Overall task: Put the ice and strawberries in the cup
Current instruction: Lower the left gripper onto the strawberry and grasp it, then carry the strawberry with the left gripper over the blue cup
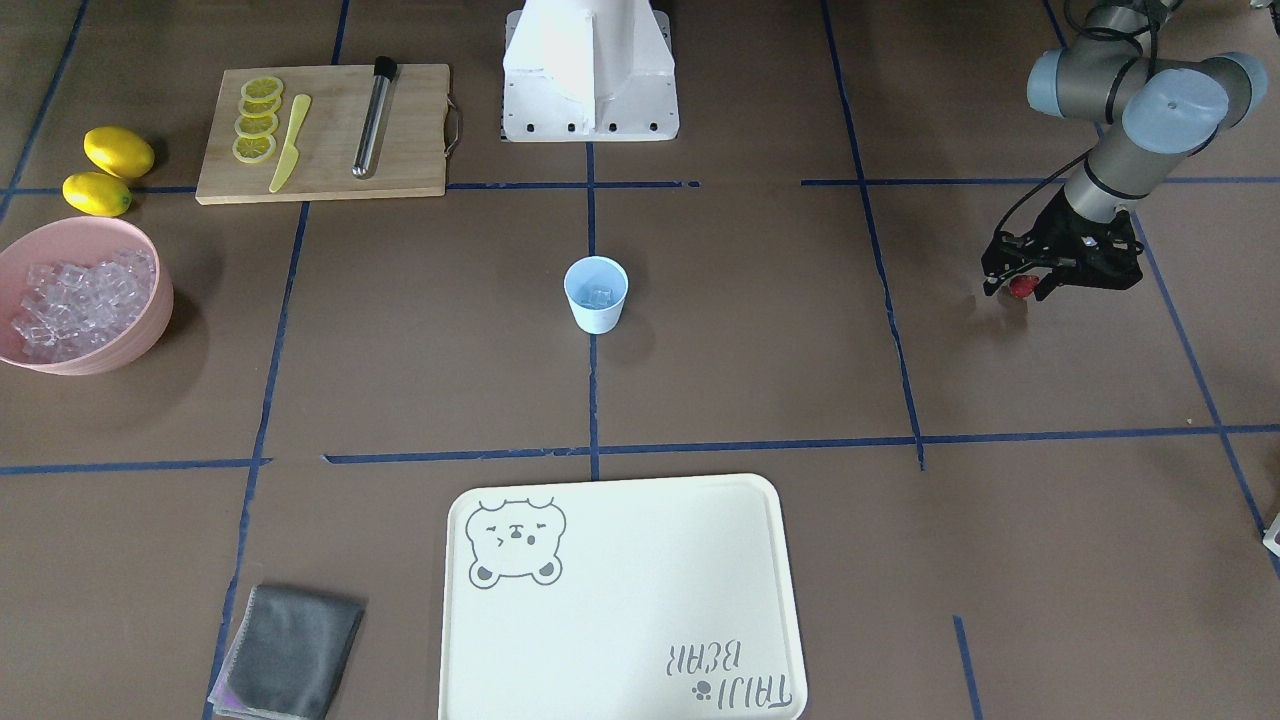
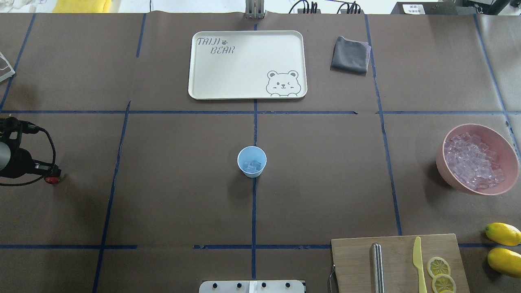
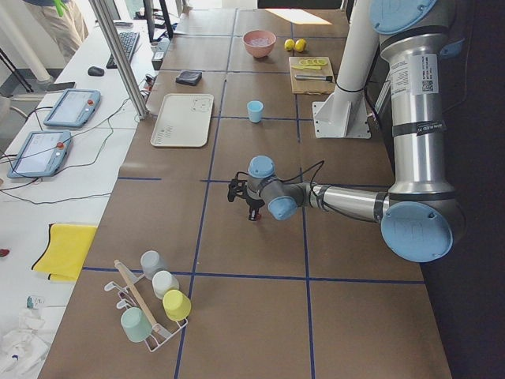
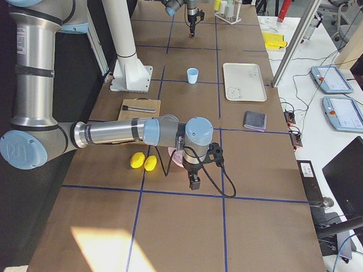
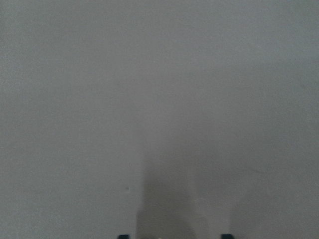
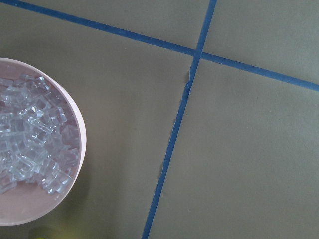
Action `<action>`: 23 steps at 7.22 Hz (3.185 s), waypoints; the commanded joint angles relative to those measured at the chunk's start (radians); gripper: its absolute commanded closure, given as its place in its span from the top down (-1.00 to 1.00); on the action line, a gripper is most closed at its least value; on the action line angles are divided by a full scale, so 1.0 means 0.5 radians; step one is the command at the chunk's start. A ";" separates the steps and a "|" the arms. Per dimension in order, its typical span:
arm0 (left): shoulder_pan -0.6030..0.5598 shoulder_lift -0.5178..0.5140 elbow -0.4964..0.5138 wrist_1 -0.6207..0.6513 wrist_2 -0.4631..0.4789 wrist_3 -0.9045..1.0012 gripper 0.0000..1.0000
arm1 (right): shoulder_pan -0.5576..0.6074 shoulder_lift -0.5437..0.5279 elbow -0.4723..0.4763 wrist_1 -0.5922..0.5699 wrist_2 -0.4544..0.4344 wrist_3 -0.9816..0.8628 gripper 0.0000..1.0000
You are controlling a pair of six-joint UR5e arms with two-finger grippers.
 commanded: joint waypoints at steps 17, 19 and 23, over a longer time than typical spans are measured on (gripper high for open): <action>0.210 -1.557 -0.746 2.287 0.047 -0.422 -1.00 | 0.003 0.000 0.026 0.000 0.000 0.018 1.00; 0.308 -2.002 -0.223 2.247 0.132 -0.564 -1.00 | 0.003 0.000 0.029 0.000 0.000 0.018 1.00; 0.504 -2.155 0.314 1.738 0.259 -0.767 -1.00 | 0.003 0.000 0.026 0.000 0.000 0.018 1.00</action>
